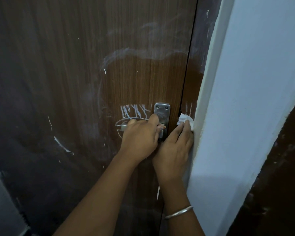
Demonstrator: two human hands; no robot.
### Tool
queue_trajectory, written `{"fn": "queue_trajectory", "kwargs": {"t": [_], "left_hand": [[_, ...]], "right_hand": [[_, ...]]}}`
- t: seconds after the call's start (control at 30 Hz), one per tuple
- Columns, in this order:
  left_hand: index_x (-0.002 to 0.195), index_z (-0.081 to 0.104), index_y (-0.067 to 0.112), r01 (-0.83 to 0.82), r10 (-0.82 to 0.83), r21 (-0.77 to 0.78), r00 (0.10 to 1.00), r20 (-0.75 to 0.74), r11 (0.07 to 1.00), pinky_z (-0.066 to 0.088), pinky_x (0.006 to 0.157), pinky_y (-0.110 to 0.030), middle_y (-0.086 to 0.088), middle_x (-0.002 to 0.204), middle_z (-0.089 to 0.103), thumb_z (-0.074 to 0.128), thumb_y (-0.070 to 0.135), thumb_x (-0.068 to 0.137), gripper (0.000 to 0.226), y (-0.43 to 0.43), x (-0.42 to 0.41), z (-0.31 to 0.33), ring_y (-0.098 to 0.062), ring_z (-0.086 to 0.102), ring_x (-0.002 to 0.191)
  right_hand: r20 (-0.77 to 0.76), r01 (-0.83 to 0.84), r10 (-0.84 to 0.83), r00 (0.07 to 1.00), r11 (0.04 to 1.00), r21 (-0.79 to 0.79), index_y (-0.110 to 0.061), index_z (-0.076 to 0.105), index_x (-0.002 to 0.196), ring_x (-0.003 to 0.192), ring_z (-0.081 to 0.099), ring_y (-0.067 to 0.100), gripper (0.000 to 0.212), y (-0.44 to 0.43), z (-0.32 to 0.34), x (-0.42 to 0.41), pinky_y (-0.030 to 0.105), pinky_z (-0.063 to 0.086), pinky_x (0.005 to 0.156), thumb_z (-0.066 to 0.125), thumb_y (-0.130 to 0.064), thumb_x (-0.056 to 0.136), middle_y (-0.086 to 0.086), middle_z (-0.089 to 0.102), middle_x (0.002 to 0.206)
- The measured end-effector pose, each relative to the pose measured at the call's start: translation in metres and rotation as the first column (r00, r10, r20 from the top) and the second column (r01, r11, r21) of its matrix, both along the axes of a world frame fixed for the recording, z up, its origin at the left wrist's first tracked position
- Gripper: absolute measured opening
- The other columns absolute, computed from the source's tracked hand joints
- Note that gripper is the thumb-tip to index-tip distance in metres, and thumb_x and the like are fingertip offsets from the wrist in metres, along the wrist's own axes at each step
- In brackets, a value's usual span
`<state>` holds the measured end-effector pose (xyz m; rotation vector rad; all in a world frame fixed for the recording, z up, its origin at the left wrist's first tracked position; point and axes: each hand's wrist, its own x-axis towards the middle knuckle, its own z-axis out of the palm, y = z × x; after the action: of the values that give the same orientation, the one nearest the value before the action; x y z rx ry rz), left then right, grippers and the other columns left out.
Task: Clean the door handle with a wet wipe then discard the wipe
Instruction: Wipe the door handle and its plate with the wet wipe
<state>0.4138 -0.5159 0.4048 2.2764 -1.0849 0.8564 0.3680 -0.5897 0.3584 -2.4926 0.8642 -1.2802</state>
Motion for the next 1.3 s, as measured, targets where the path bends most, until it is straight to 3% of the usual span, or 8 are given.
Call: {"fn": "queue_trajectory", "kwargs": {"t": [0.13, 0.23, 0.5, 0.7, 0.9, 1.1, 1.23, 1.3], "left_hand": [[0.090, 0.043, 0.020, -0.009, 0.009, -0.004, 1.000, 0.010, 1.000, 0.023, 0.068, -0.032, 0.008, 0.065, 0.050, 0.038, 0.030, 0.096, 0.013, 0.000, 0.001, -0.001, -0.013, 0.046, 0.060], [0.088, 0.042, 0.021, -0.004, 0.004, -0.008, 1.000, 0.012, 1.000, 0.023, 0.068, -0.031, 0.009, 0.065, 0.048, 0.038, 0.030, 0.096, 0.012, 0.001, 0.001, -0.001, -0.012, 0.042, 0.059], [0.087, 0.037, 0.023, 0.005, -0.005, -0.013, 1.000, 0.013, 1.000, 0.024, 0.068, -0.031, 0.008, 0.065, 0.050, 0.039, 0.029, 0.096, 0.011, 0.000, 0.001, -0.001, -0.012, 0.044, 0.059], [0.090, 0.044, 0.019, -0.001, 0.001, -0.007, 1.000, -0.008, 1.000, 0.028, 0.071, -0.034, 0.001, 0.071, 0.062, 0.037, 0.031, 0.095, 0.015, -0.001, 0.001, -0.001, -0.018, 0.055, 0.067], [0.088, 0.040, 0.022, -0.002, 0.002, -0.008, 1.000, 0.008, 1.000, 0.024, 0.068, -0.032, 0.004, 0.068, 0.057, 0.038, 0.031, 0.096, 0.013, -0.001, 0.001, -0.002, -0.017, 0.054, 0.064], [0.086, 0.036, 0.023, 0.002, -0.002, -0.012, 1.000, -0.004, 1.000, 0.024, 0.068, -0.033, 0.003, 0.065, 0.056, 0.039, 0.030, 0.096, 0.013, -0.001, 0.001, -0.001, -0.020, 0.054, 0.064], [0.085, 0.032, 0.025, -0.011, 0.011, -0.018, 1.000, 0.016, 1.000, 0.023, 0.067, -0.032, 0.009, 0.063, 0.046, 0.039, 0.031, 0.096, 0.015, -0.002, 0.002, -0.002, -0.014, 0.044, 0.058], [0.085, 0.032, 0.024, -0.011, 0.011, -0.023, 1.000, 0.016, 1.000, 0.023, 0.067, -0.032, 0.008, 0.063, 0.047, 0.039, 0.030, 0.096, 0.015, -0.001, 0.002, -0.002, -0.013, 0.042, 0.058]], "right_hand": [[-0.106, -0.027, 0.028, 0.994, 1.000, 0.013, 0.005, 0.021, 0.143, 0.140, 0.021, 0.035, 0.071, 0.002, -0.011, -0.009, 0.038, 0.022, 0.110, 0.060, -0.012, 0.087, 0.021, 0.023, 0.152], [-0.094, -0.021, 0.023, 0.995, 1.000, 0.020, 0.005, 0.021, 0.144, 0.139, 0.022, 0.035, 0.070, 0.001, -0.002, -0.007, 0.039, 0.022, 0.111, 0.059, -0.014, 0.088, 0.021, 0.024, 0.151], [-0.096, -0.055, 0.055, 0.994, 0.998, 0.003, 0.007, 0.020, 0.143, 0.140, 0.020, 0.036, 0.065, -0.002, 0.000, -0.010, 0.040, 0.021, 0.112, 0.053, -0.007, 0.089, 0.021, 0.022, 0.152], [-0.098, -0.023, 0.017, 0.995, 0.998, -0.062, 0.004, 0.014, 0.145, 0.141, 0.018, 0.033, 0.067, -0.004, 0.015, -0.005, 0.041, 0.023, 0.114, 0.052, -0.016, 0.093, 0.019, 0.018, 0.153], [-0.140, -0.046, 0.036, 0.990, 0.996, -0.073, 0.004, 0.013, 0.145, 0.141, 0.017, 0.035, 0.068, -0.005, 0.010, -0.009, 0.041, 0.020, 0.114, 0.052, -0.014, 0.093, 0.019, 0.017, 0.154], [-0.078, -0.094, 0.085, 0.993, 0.988, -0.124, 0.009, 0.020, 0.142, 0.137, 0.023, 0.042, 0.066, -0.013, 0.036, -0.002, 0.052, 0.035, 0.106, 0.054, -0.006, 0.088, 0.025, 0.021, 0.151], [-0.114, -0.163, 0.148, 0.982, 0.977, -0.141, 0.013, 0.026, 0.138, 0.135, 0.026, 0.046, 0.073, -0.016, 0.025, -0.010, 0.058, 0.037, 0.102, 0.064, 0.004, 0.077, 0.029, 0.028, 0.146], [-0.032, -0.225, 0.222, 0.974, 0.967, -0.119, 0.016, 0.032, 0.134, 0.132, 0.030, 0.048, 0.071, -0.019, 0.024, -0.010, 0.062, 0.036, 0.100, 0.067, 0.005, 0.073, 0.033, 0.032, 0.142]]}}
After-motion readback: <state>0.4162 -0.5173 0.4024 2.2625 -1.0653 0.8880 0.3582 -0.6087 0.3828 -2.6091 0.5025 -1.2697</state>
